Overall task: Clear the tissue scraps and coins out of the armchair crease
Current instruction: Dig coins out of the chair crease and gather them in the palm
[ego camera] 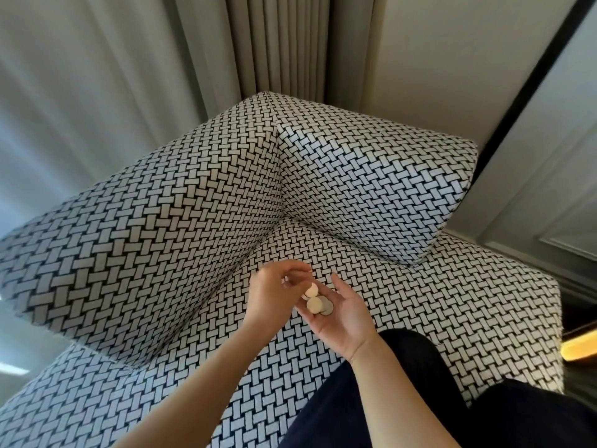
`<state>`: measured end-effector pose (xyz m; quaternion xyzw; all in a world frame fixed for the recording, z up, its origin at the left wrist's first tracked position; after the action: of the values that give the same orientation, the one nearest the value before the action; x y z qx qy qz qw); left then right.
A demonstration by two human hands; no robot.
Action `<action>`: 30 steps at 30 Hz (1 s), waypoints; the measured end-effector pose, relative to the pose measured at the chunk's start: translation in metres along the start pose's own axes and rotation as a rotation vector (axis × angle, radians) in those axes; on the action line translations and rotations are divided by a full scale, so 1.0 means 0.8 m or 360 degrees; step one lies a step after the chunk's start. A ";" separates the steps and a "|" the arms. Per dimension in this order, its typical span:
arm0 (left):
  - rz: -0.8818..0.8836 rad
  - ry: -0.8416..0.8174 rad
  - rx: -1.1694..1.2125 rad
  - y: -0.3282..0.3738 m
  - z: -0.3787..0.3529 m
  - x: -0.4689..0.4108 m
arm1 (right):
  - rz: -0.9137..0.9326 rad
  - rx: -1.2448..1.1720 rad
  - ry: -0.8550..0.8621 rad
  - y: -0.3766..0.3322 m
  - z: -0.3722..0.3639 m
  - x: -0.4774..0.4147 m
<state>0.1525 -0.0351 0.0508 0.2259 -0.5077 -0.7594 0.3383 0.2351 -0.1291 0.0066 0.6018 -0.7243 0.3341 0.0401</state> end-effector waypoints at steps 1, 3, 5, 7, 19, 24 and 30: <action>-0.0037 0.0024 -0.0039 0.000 0.003 0.001 | 0.0005 -0.0024 -0.0012 0.001 0.000 0.000; -0.0080 0.0072 -0.0063 -0.001 0.011 -0.001 | 0.0042 -0.0055 -0.0051 -0.002 0.000 0.000; -0.0060 0.0117 -0.0040 -0.007 0.021 -0.001 | 0.0078 -0.0112 -0.0155 -0.005 -0.001 0.001; -0.0024 0.0160 0.0010 -0.015 0.032 0.000 | 0.0118 -0.0145 -0.0227 -0.008 -0.002 0.003; 0.0159 0.0207 0.0135 -0.053 0.063 0.011 | 0.0223 -0.0246 -0.0486 -0.010 0.008 -0.001; 0.0368 0.0100 -0.0262 -0.114 0.080 0.020 | 0.0204 -0.0216 -0.0476 -0.008 0.008 -0.004; 0.0738 -0.0043 -0.0699 -0.202 0.109 0.036 | 0.0171 -0.0132 -0.0478 -0.003 0.003 -0.009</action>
<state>0.0273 0.0385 -0.0651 0.0155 -0.3741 -0.7565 0.5363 0.2399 -0.1247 0.0021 0.6032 -0.7665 0.2117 -0.0616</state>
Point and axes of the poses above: each hand's wrist, its own x-axis away from the middle knuckle, its own z-axis out of the back of the hand, y = z × x, the point moved 1 cm from there along -x, towards the middle knuckle, and after that the axes turned 10 degrees about x, right-handed, at the moved point
